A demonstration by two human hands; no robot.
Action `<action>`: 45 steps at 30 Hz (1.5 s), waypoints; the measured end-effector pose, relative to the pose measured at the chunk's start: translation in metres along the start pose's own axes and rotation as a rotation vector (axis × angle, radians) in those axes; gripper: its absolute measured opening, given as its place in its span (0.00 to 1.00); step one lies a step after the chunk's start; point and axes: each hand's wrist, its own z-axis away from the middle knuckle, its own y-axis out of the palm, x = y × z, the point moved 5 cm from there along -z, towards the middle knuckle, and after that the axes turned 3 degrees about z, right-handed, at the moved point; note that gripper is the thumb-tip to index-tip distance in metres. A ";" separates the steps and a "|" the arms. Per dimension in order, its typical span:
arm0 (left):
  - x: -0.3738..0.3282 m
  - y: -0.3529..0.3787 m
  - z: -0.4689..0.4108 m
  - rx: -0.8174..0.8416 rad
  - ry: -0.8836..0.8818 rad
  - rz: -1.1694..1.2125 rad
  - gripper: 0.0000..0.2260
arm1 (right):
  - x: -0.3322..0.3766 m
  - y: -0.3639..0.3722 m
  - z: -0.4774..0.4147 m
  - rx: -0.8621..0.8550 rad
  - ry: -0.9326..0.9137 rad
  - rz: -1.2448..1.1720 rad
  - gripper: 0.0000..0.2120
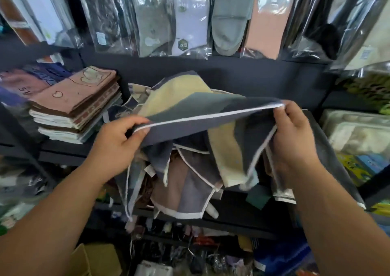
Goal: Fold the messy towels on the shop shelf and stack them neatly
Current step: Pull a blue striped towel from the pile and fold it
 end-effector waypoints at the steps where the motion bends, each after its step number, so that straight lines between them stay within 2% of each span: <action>1: -0.004 -0.007 -0.005 -0.037 0.001 0.050 0.15 | 0.017 -0.003 0.004 -0.044 -0.009 -0.062 0.11; 3: -0.013 -0.019 -0.014 -0.079 -0.021 0.181 0.12 | 0.048 -0.007 0.012 -0.083 -0.023 -0.219 0.12; 5: -0.025 -0.028 -0.018 -0.096 -0.064 0.366 0.12 | 0.077 -0.011 0.022 -0.063 -0.085 -0.256 0.13; 9: -0.048 -0.041 -0.017 -0.091 -0.147 0.711 0.22 | 0.108 -0.034 0.048 -0.009 -0.275 0.021 0.14; 10: -0.051 -0.043 -0.015 -0.050 -0.148 0.781 0.19 | 0.111 -0.044 0.054 -0.015 -0.296 0.076 0.16; 12: -0.049 -0.049 -0.010 0.056 -0.132 0.920 0.04 | 0.117 -0.067 0.065 -0.006 -0.298 0.130 0.20; 13: -0.046 -0.052 -0.007 0.083 -0.150 0.975 0.15 | 0.121 -0.080 0.070 0.013 -0.291 0.177 0.18; 14: -0.047 -0.054 -0.004 0.120 -0.165 1.009 0.23 | 0.124 -0.092 0.074 0.057 -0.290 0.255 0.13; 15: -0.047 -0.054 -0.003 0.141 -0.152 1.007 0.23 | 0.126 -0.101 0.079 0.099 -0.284 0.328 0.09; 17: -0.060 -0.045 0.000 0.263 -0.039 0.943 0.08 | 0.124 -0.113 0.087 0.150 -0.251 0.369 0.08; 18: -0.066 -0.039 0.000 0.305 -0.009 0.867 0.07 | 0.121 -0.113 0.090 0.156 -0.220 0.332 0.08; 20: -0.060 -0.020 -0.001 0.380 -0.035 0.704 0.15 | 0.103 -0.116 0.093 0.128 -0.175 0.359 0.09; 22: -0.043 -0.003 -0.001 0.427 -0.062 0.541 0.15 | 0.076 -0.121 0.094 0.130 -0.124 0.526 0.09; 25: -0.008 0.018 0.010 0.521 -0.119 0.350 0.20 | 0.034 -0.127 0.099 0.225 -0.024 0.796 0.11; 27: 0.011 0.026 0.019 0.550 -0.083 0.103 0.16 | 0.015 -0.131 0.107 0.254 0.045 0.845 0.12; 30: 0.033 0.029 0.036 0.550 -0.065 -0.209 0.11 | -0.009 -0.137 0.120 0.301 0.127 0.774 0.12; 34: 0.061 0.038 0.065 0.614 -0.094 -0.332 0.11 | -0.035 -0.152 0.129 0.321 0.196 0.687 0.11; 38: 0.084 0.034 0.083 0.562 -0.170 -0.342 0.07 | -0.052 -0.165 0.132 0.319 0.224 0.734 0.11; 42: 0.108 0.030 0.090 0.536 -0.350 -0.267 0.10 | -0.076 -0.182 0.130 0.358 0.196 0.963 0.10; 45: 0.114 0.034 0.091 0.479 -0.373 -0.332 0.13 | -0.108 -0.193 0.133 0.364 0.265 1.104 0.11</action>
